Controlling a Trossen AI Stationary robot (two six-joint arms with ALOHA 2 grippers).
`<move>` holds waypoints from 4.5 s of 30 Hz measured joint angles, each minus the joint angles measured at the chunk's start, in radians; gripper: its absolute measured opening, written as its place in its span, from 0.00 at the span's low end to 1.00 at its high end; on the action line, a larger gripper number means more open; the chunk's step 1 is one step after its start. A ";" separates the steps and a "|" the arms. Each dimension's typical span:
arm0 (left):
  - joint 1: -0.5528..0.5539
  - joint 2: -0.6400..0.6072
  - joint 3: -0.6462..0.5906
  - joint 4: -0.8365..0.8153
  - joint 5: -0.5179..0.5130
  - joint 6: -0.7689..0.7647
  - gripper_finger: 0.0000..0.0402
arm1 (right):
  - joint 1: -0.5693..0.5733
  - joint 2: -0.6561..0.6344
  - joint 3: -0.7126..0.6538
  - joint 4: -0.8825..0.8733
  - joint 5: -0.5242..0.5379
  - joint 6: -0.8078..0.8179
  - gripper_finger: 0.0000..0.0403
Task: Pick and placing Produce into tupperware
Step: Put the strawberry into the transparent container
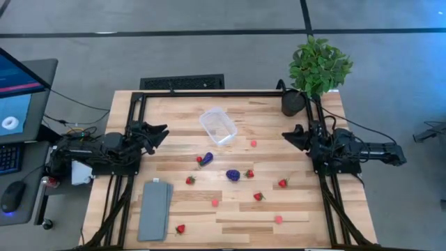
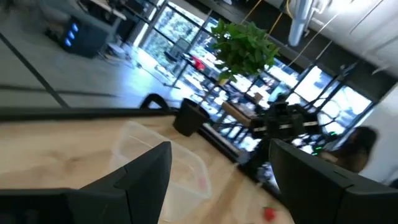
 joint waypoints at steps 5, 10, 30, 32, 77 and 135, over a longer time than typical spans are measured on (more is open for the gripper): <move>0.000 0.000 0.000 0.013 0.131 -0.102 0.65 | 0.000 0.000 0.000 0.002 0.000 0.108 0.45; 0.000 0.000 0.000 0.087 0.242 -0.102 0.65 | 0.007 0.022 0.001 0.140 -0.001 0.078 0.45; -0.013 0.057 0.000 0.190 0.398 -0.172 0.65 | 0.302 0.670 0.285 0.303 -0.004 -0.178 0.45; -0.023 0.091 0.001 0.208 0.396 -0.171 0.65 | 0.324 0.721 0.321 0.300 -0.005 -0.179 0.45; -0.027 0.150 0.001 0.010 0.243 -0.075 0.65 | 0.726 0.852 0.648 -0.970 0.105 0.161 0.30; -0.026 0.150 0.000 -0.177 0.191 -0.215 0.65 | 0.597 1.182 0.518 -0.814 0.012 -0.083 0.69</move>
